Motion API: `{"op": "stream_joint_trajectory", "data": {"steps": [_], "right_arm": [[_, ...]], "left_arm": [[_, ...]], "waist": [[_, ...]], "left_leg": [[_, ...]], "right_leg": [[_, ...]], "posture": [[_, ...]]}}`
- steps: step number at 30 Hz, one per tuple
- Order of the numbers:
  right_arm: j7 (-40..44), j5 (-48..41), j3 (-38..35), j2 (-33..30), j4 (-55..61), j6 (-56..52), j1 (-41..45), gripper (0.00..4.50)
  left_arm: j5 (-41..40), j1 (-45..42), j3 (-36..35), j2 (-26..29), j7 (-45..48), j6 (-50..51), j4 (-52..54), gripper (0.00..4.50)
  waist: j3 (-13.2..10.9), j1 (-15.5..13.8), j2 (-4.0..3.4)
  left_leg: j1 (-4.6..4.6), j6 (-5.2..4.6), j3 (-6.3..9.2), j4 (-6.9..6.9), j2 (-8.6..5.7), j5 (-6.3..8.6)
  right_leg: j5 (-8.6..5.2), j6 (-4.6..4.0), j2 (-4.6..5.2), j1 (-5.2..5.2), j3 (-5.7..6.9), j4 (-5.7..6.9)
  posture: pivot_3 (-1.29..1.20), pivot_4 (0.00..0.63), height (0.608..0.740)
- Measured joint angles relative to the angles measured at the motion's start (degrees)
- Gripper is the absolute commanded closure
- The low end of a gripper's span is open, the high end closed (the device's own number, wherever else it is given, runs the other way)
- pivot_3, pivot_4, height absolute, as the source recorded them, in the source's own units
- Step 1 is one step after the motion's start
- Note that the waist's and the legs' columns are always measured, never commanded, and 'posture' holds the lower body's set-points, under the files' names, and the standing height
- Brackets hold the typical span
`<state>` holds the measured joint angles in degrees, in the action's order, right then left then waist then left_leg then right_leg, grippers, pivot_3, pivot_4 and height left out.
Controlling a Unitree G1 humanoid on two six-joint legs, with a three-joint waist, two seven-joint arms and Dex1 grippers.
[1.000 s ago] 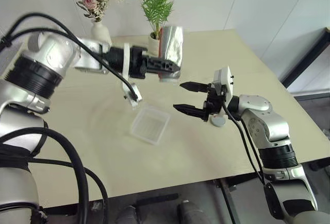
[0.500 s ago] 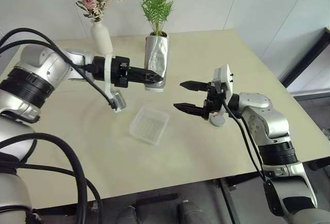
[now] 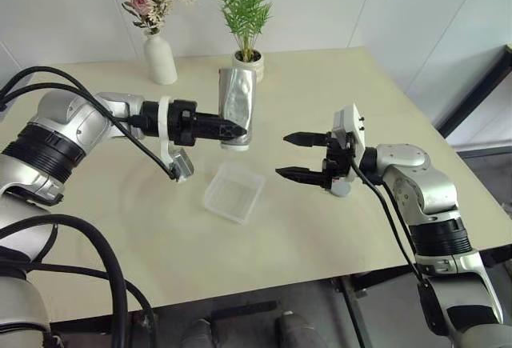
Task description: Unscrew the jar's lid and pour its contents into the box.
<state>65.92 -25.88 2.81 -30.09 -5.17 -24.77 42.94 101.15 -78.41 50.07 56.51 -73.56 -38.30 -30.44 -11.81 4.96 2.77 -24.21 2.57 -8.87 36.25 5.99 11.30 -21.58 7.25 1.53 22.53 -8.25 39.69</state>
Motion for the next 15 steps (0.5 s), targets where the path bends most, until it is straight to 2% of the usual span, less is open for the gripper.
{"op": "stream_joint_trajectory", "data": {"steps": [5, 11, 15], "right_arm": [[0.2, 0.1, 0.0, -0.6, -0.2, -0.2, 0.0, 0.04], [-0.3, 0.0, 0.0, -0.4, 0.0, -0.4, -0.4, 0.04], [-0.3, 0.0, 0.5, -0.2, 0.4, -0.9, -1.2, 0.04]], "left_arm": [[0.5, -1.1, 1.8, -1.5, -0.8, 0.4, -4.3, 2.05], [-0.2, -0.5, 2.0, -1.6, -0.4, -0.2, -3.3, 2.05], [-0.5, -5.9, 2.3, -6.2, 0.6, 2.4, -15.5, 2.05]], "waist": [[0.0, 0.0, 0.0], [0.0, -0.1, 0.0], [-0.1, -0.2, 0.24]], "left_leg": [[-0.01, 0.03, 0.0, -0.08, 0.03, -0.02], [-0.01, 0.03, -0.02, -0.08, 0.02, -0.01], [-0.04, 0.01, -0.01, 0.05, -0.01, -0.01]], "right_leg": [[-0.02, -0.03, -0.03, 0.06, 0.01, -0.05], [-0.02, -0.03, 0.0, 0.04, 0.01, -0.07], [0.0, 0.0, -0.02, 0.04, 0.02, 0.03]], "posture": [[0.0, 0.15, 0.74], [0.0, 0.15, 0.74], [0.0, 0.15, 0.74]]}}
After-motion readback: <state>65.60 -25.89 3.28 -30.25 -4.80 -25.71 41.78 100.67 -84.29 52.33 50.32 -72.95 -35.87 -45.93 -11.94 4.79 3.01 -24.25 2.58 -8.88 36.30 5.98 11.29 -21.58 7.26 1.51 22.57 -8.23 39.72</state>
